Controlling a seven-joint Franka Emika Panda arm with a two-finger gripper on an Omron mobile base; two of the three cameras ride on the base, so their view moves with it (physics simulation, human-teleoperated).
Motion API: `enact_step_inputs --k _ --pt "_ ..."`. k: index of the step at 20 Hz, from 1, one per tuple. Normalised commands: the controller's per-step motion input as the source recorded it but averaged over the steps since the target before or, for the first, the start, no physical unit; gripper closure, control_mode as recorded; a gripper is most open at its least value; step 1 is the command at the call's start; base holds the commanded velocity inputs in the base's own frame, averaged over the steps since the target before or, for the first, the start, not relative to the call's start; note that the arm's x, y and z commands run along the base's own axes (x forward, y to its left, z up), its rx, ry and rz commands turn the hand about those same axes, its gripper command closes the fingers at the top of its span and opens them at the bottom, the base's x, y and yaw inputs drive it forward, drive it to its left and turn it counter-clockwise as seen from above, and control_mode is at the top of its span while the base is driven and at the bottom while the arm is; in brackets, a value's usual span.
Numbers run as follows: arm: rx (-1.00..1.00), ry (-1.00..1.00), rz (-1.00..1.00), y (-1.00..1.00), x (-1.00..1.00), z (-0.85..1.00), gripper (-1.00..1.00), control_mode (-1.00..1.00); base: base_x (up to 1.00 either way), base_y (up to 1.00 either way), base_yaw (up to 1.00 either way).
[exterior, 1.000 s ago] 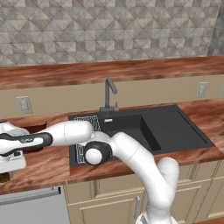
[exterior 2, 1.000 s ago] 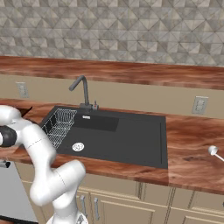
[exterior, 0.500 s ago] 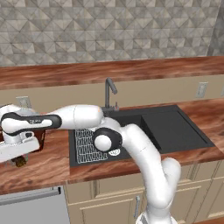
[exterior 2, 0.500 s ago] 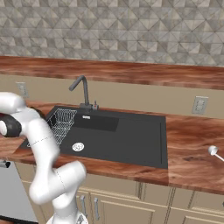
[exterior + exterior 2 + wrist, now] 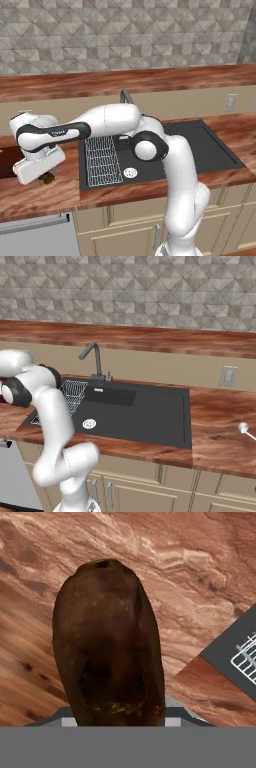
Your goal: Pick up all produce items and place them in the sink. Turn on the sink faucet to wash them. Then turn the sink off and put them in the tray.
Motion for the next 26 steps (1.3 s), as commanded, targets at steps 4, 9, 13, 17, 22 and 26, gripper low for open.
enact_step_inputs --k 4,9,13,17,22,26 --pt "0.01 -0.08 0.1 -1.0 -0.01 0.24 1.0 -1.0 0.0 0.0 0.0" --pt "0.05 -0.1 0.08 -1.0 0.22 0.33 1.0 -1.0 0.0 0.0 0.0" --pt "0.11 -0.07 0.01 -1.0 0.39 0.26 1.0 -1.0 0.0 0.0 0.0" --pt "0.12 0.0 0.0 -1.0 0.28 0.08 1.0 -1.0 0.0 0.0 0.0" --pt "0.13 0.0 0.0 -1.0 0.14 0.0 1.0 -1.0 0.0 0.0 0.0" --pt "0.13 0.0 0.0 -1.0 0.01 0.0 1.0 -1.0 0.0 0.0 0.0"
